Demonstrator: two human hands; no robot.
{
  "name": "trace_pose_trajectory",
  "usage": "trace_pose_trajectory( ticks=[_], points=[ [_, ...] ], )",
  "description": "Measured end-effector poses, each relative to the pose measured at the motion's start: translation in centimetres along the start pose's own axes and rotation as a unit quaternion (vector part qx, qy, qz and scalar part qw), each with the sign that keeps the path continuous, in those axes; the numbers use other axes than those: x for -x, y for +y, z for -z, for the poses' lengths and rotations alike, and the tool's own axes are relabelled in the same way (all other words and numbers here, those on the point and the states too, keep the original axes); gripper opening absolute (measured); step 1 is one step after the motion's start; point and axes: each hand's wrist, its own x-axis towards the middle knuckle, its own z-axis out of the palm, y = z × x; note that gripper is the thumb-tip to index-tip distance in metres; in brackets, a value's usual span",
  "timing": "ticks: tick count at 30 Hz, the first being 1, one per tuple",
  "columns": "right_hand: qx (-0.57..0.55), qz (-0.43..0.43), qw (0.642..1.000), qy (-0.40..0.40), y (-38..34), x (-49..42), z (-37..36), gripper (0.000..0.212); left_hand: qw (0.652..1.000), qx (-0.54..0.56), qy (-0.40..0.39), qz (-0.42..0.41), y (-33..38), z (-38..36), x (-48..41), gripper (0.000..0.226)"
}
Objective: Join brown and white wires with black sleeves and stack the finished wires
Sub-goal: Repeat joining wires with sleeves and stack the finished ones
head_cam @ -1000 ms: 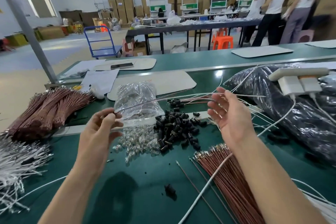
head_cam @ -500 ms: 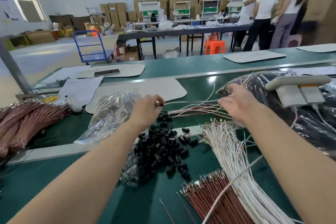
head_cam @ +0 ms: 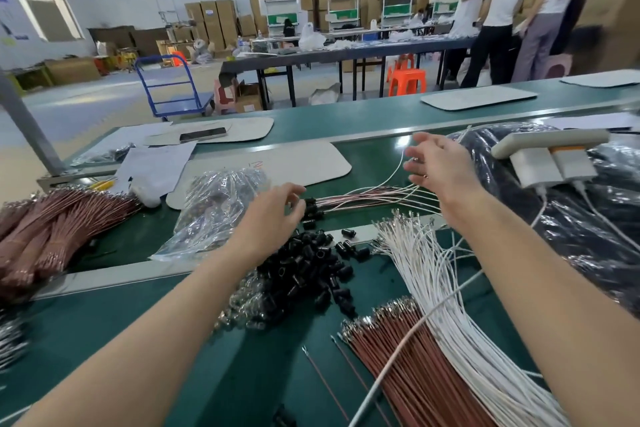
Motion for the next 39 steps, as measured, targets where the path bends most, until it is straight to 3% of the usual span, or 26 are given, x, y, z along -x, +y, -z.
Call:
trace_pose_trajectory(
  ticks=[6,10,18,24,34,39],
  points=[
    [0.004,-0.001,0.997,-0.083,0.6,8.2,-0.8,0.019,0.996,0.081,-0.006,-0.028,2.1,0.1,12.4,0.034],
    [-0.008,0.004,0.997,-0.072,3.4,14.2,-1.9,0.02,0.995,0.099,-0.016,-0.031,2.6,-0.6,18.2,0.031],
    [0.08,0.059,0.993,-0.065,7.0,19.3,-3.9,0.026,0.987,0.014,-0.114,-0.108,2.7,-0.5,21.9,0.033],
    [0.16,0.105,0.979,-0.066,7.5,20.1,-3.4,0.028,0.98,-0.155,-0.043,-0.113,3.9,-0.9,21.7,0.027],
    [0.22,0.139,0.964,-0.063,8.0,20.0,-3.6,0.028,0.973,-0.186,0.039,-0.131,3.2,-1.9,21.2,0.026],
    [0.292,0.178,0.939,-0.023,7.7,19.7,-3.3,0.031,0.986,-0.13,0.084,-0.056,1.5,-0.1,21.0,0.015]
  ],
)
